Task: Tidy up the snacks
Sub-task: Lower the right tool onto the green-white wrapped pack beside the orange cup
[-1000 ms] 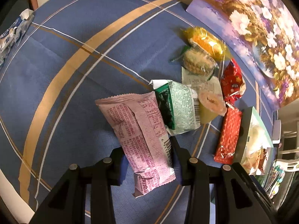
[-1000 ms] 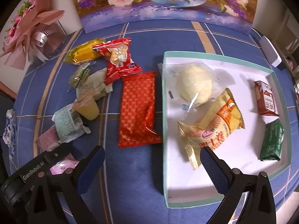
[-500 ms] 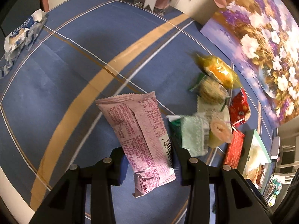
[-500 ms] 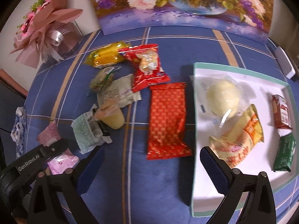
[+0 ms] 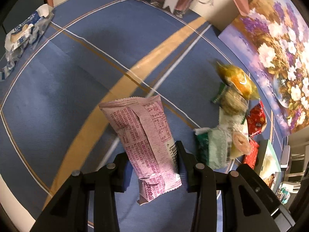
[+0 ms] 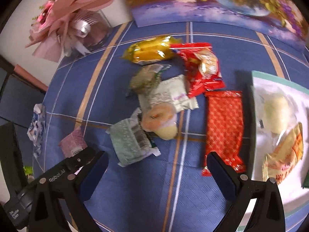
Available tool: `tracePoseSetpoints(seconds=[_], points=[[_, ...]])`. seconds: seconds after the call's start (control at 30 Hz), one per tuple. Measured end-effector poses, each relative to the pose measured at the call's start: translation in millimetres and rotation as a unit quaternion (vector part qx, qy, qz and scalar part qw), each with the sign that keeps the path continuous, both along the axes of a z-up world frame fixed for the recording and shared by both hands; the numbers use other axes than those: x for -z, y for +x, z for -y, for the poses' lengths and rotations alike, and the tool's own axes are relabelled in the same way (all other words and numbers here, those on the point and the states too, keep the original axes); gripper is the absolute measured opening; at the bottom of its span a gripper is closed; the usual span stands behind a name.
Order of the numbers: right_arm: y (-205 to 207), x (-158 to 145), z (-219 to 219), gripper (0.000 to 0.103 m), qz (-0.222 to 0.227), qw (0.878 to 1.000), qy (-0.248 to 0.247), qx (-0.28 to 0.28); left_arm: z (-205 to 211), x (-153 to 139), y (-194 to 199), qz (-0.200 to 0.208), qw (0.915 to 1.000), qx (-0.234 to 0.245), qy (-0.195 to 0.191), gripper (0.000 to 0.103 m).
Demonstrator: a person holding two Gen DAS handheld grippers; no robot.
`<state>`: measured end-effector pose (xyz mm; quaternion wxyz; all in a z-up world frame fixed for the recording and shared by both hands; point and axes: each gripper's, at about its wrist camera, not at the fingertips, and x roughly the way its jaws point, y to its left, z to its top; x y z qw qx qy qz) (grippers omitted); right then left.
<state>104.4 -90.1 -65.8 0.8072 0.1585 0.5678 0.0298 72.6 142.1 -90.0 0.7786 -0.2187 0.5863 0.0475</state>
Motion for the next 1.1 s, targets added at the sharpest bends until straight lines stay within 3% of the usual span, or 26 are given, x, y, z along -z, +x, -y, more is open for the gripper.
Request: tracePoseSetpoints(seconds=[0.17, 0.5, 0.8, 1.1], points=[[9.2, 4.2, -14.2, 0.100, -0.006, 1.000, 0.003, -0.020, -10.8, 7.1, 2.5, -0.004, 1.0000, -0.003, -0.004, 0.042], [29.4, 23.7, -47.7, 0.079, -0.027, 0.997, -0.013, -0.071, -23.2, 13.6, 6.7, 0.002, 0.9999, -0.004, -0.016, 0.042], [46.2, 42.3, -75.7, 0.062, -0.041, 0.992, -0.062, -0.099, -23.0, 17.0, 12.4, 0.008, 0.9998, 0.002, -0.017, 0.042], [51.0, 50.9, -96.2, 0.058, -0.033, 0.988, -0.107, -0.111, -20.9, 16.6, 14.0, 0.012, 0.9999, 0.004, -0.011, 0.042]])
